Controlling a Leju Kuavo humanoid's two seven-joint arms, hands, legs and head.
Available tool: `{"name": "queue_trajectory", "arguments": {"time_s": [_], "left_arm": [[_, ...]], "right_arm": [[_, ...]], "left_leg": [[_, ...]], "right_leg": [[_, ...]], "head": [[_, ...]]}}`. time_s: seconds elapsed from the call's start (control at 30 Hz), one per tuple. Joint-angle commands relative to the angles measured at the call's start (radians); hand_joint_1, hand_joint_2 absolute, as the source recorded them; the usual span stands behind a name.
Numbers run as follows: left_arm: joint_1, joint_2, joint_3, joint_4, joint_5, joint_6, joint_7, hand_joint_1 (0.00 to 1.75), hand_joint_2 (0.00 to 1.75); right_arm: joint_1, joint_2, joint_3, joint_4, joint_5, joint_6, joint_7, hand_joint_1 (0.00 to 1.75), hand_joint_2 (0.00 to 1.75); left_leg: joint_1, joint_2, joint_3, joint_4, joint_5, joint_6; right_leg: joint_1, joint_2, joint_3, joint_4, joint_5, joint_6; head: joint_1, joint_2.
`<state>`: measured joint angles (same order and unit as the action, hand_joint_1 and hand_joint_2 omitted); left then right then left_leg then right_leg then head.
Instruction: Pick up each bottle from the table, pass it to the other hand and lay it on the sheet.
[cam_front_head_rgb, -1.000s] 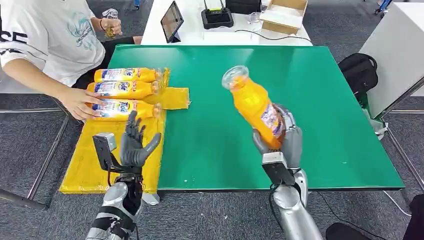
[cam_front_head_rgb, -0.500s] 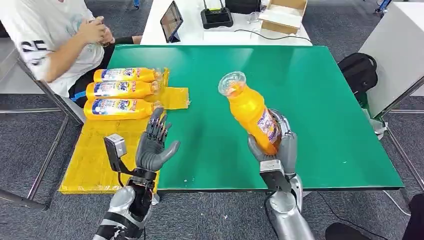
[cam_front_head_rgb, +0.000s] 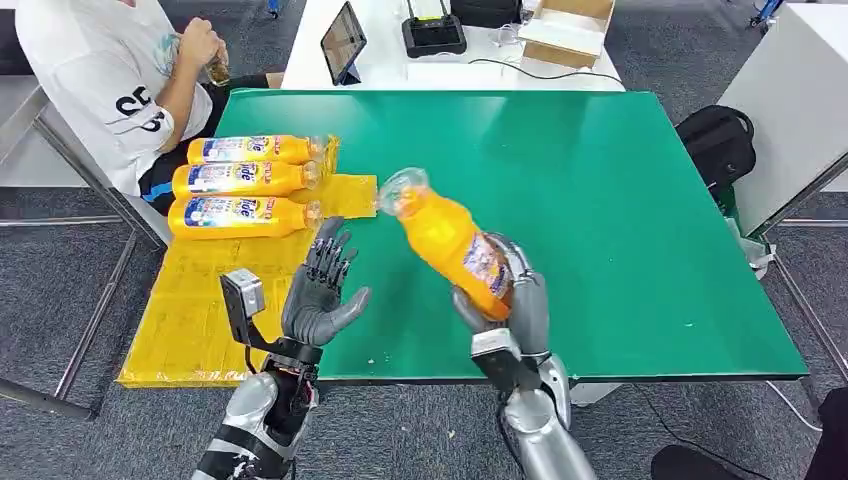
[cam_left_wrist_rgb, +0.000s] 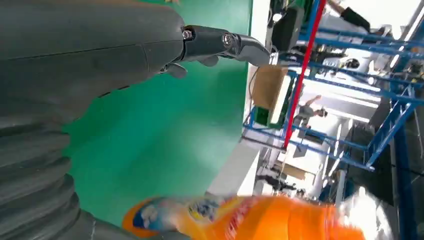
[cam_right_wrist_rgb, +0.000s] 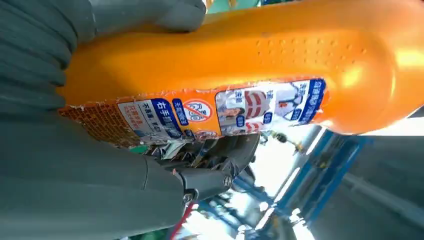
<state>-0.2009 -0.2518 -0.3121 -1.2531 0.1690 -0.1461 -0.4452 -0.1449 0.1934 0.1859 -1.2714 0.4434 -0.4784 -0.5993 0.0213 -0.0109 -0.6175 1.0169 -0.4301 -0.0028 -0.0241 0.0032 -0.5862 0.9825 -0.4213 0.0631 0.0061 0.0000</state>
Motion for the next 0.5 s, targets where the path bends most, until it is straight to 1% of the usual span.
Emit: {"name": "queue_trajectory", "arguments": {"time_s": [0.03,0.07,0.13,0.2,0.23,0.27,0.3,0.33,0.4,0.43,0.5], "left_arm": [[-0.056,0.012,-0.046,0.088,0.003,-0.006,0.008,0.00,1.75],[-0.057,0.012,-0.051,0.085,0.003,-0.008,0.008,0.00,1.75],[-0.056,0.015,-0.057,0.078,0.007,-0.014,0.015,0.00,1.75],[-0.055,0.016,-0.063,0.077,0.020,-0.029,0.026,0.00,1.75],[-0.054,0.016,-0.065,0.077,0.022,-0.031,0.027,0.00,1.75],[-0.054,0.015,-0.068,0.077,0.022,-0.030,0.027,0.00,1.75],[-0.054,0.015,-0.068,0.077,0.022,-0.030,0.027,0.00,1.75],[-0.054,0.015,-0.068,0.077,0.022,-0.030,0.027,0.00,1.75],[-0.055,0.017,-0.071,0.080,0.034,-0.044,0.034,0.00,1.75],[-0.057,0.017,-0.074,0.083,0.040,-0.050,0.039,0.00,1.75],[-0.062,0.015,-0.078,0.090,0.040,-0.049,0.040,0.00,1.75]], "right_arm": [[-0.069,0.058,0.206,0.221,0.045,-0.028,0.013,1.75,1.75],[-0.072,0.060,0.217,0.240,0.039,-0.026,0.013,1.75,1.75],[-0.081,0.061,0.236,0.276,0.025,-0.017,0.015,1.75,1.75],[-0.089,0.061,0.250,0.305,0.022,-0.016,0.019,1.75,1.75],[-0.093,0.062,0.253,0.317,0.022,-0.018,0.021,1.75,1.75],[-0.096,0.063,0.255,0.329,0.019,-0.025,0.017,1.75,1.75],[-0.096,0.063,0.255,0.329,0.019,-0.025,0.017,1.75,1.75],[-0.096,0.063,0.255,0.329,0.019,-0.025,0.017,1.75,1.75],[-0.101,0.063,0.258,0.339,0.016,-0.021,0.020,1.75,1.75],[-0.105,0.068,0.264,0.355,0.018,-0.023,0.021,1.75,1.75],[-0.110,0.076,0.274,0.377,0.024,-0.029,0.017,1.75,1.75]], "left_leg": [[0.000,0.004,0.005,-0.001,-0.001,0.001],[0.001,0.005,0.006,-0.002,-0.002,0.001],[0.001,0.003,0.003,-0.001,-0.001,0.001],[0.001,0.002,0.006,-0.002,-0.001,0.001],[0.001,0.002,0.003,-0.001,-0.001,0.001],[0.001,0.003,0.005,-0.001,-0.001,0.001],[0.001,0.002,0.002,-0.001,0.000,0.001],[0.001,0.002,0.004,-0.001,-0.001,0.001],[0.000,0.001,0.003,-0.001,0.000,0.001],[0.000,0.002,0.004,-0.002,-0.001,0.001],[0.000,0.001,0.002,-0.001,0.000,0.001]], "right_leg": [[0.001,0.002,0.004,-0.001,0.000,-0.004],[0.002,0.004,0.004,-0.001,0.000,-0.004],[0.001,0.002,0.002,-0.001,0.000,-0.002],[0.001,0.001,0.004,-0.002,0.000,-0.003],[0.001,0.002,0.002,-0.001,0.000,-0.002],[0.001,0.002,0.004,-0.002,0.000,-0.003],[0.001,0.001,0.002,-0.001,0.000,-0.002],[0.001,0.000,0.004,-0.002,-0.001,-0.003],[0.001,0.000,0.002,-0.001,0.000,-0.002],[0.001,0.001,0.003,-0.002,-0.001,-0.003],[0.001,0.000,0.001,-0.001,0.000,-0.002]], "head": [[0.000,0.000],[0.000,0.000],[0.000,0.000],[0.000,0.000],[0.000,0.000],[0.000,0.000],[0.001,0.000],[0.000,0.000],[0.001,0.000],[0.000,0.000],[0.000,0.000]]}}
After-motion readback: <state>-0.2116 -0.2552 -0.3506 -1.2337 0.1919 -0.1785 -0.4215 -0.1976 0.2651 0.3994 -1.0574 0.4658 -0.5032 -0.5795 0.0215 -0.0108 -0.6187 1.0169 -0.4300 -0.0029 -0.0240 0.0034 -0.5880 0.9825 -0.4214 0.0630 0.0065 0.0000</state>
